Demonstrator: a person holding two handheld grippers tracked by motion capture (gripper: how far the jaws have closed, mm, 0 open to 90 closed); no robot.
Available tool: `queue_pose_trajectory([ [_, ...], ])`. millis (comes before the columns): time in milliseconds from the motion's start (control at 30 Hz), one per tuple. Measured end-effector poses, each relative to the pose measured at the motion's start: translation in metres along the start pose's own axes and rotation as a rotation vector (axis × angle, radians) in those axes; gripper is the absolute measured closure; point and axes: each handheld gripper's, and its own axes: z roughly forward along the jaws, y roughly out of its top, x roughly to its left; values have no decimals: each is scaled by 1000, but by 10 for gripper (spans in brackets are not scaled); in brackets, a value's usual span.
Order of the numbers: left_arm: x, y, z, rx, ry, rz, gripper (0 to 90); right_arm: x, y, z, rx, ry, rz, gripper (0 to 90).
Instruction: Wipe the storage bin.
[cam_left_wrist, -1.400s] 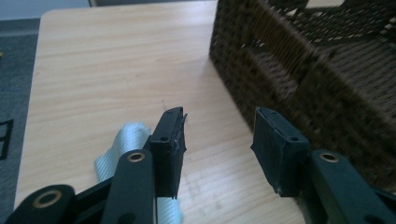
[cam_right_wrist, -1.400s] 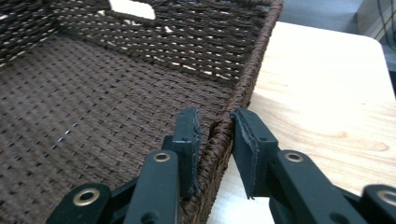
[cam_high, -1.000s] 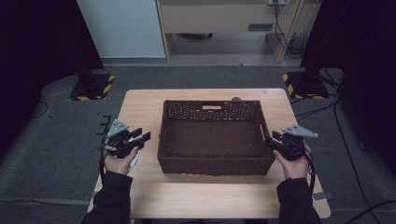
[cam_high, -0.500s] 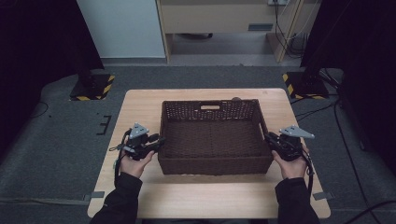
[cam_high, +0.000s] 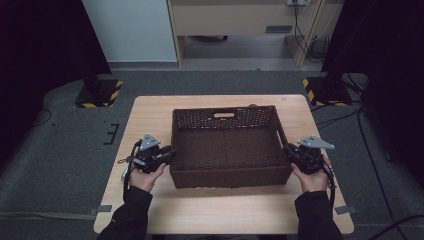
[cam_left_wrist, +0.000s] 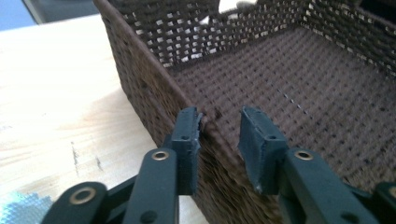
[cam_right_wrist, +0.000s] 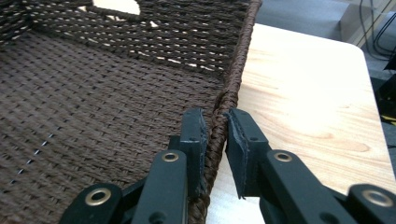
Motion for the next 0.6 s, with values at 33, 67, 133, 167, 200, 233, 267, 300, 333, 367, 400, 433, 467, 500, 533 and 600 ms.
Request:
queue_pose_trajectory([
  [33,1,0,1,-6,7,-2,619,0,0,1,-2,-4,0,773],
  [67,2,0,2,1,4,-6,622,-1,0,3,-6,-6,0,776],
  [133,3,-1,4,5,-3,-14,623,-1,1,4,-10,-9,4,777],
  [167,2,-2,6,5,-5,-16,630,-2,2,7,-13,-12,4,773],
  [200,1,-2,6,9,-1,-10,636,-2,2,7,-12,-11,6,763],
  [233,1,-2,6,9,-1,-10,642,-2,2,7,-12,-11,6,763],
  [267,0,-1,5,11,1,-10,642,-2,3,7,-10,-11,12,717],
  [300,-1,-2,4,11,0,-14,649,-2,3,4,-16,-22,15,653],
  [333,-1,-4,3,8,-8,-20,649,-3,3,0,-33,-15,25,637],
  [367,-2,-4,2,5,-10,-22,648,-3,2,-2,-35,-11,31,635],
  [400,-4,-5,1,6,-10,-17,645,-3,1,-3,-34,-7,36,640],
  [433,-5,-6,0,8,-10,-14,643,-2,0,-3,-24,-2,36,648],
  [467,-5,-6,0,8,-10,-14,641,-2,-1,-3,-15,-4,29,662],
  [500,-8,-6,-1,11,-8,-4,638,-1,-1,-1,-5,-5,22,697],
  [533,-9,-6,-2,10,-8,4,635,0,-2,0,5,-11,27,722],
  [600,-9,-6,-3,10,-12,11,634,-1,-2,3,15,-35,17,777],
])
